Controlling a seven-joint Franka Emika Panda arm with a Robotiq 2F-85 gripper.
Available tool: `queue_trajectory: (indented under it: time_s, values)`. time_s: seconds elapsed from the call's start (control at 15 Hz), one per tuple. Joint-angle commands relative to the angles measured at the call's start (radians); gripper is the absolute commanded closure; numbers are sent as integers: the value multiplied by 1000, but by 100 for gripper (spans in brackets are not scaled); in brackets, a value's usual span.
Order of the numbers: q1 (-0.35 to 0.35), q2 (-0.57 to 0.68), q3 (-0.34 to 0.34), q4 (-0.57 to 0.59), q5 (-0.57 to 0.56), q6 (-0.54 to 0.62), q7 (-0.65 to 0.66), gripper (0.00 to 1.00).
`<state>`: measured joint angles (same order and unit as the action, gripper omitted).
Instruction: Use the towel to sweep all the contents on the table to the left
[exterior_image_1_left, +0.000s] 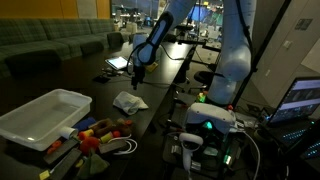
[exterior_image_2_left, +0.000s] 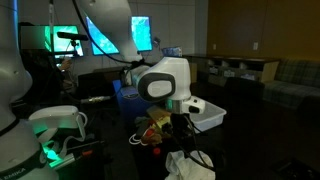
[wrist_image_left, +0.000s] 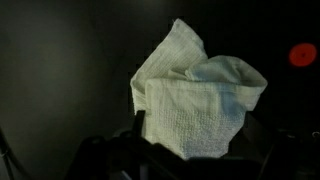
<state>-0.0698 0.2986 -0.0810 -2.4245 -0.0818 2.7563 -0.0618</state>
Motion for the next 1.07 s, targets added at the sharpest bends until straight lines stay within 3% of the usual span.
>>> queue_trajectory:
  time_s: [0.0, 0.2, 0.53, 1.0]
  values:
    - [33, 140, -34, 77, -41, 137, 64, 0]
    - [47, 229, -52, 129, -34, 197, 74, 0]
    - [-4, 337, 3, 235, 12, 176, 33, 0]
    - [-34, 473, 24, 362, 16, 157, 24, 0]
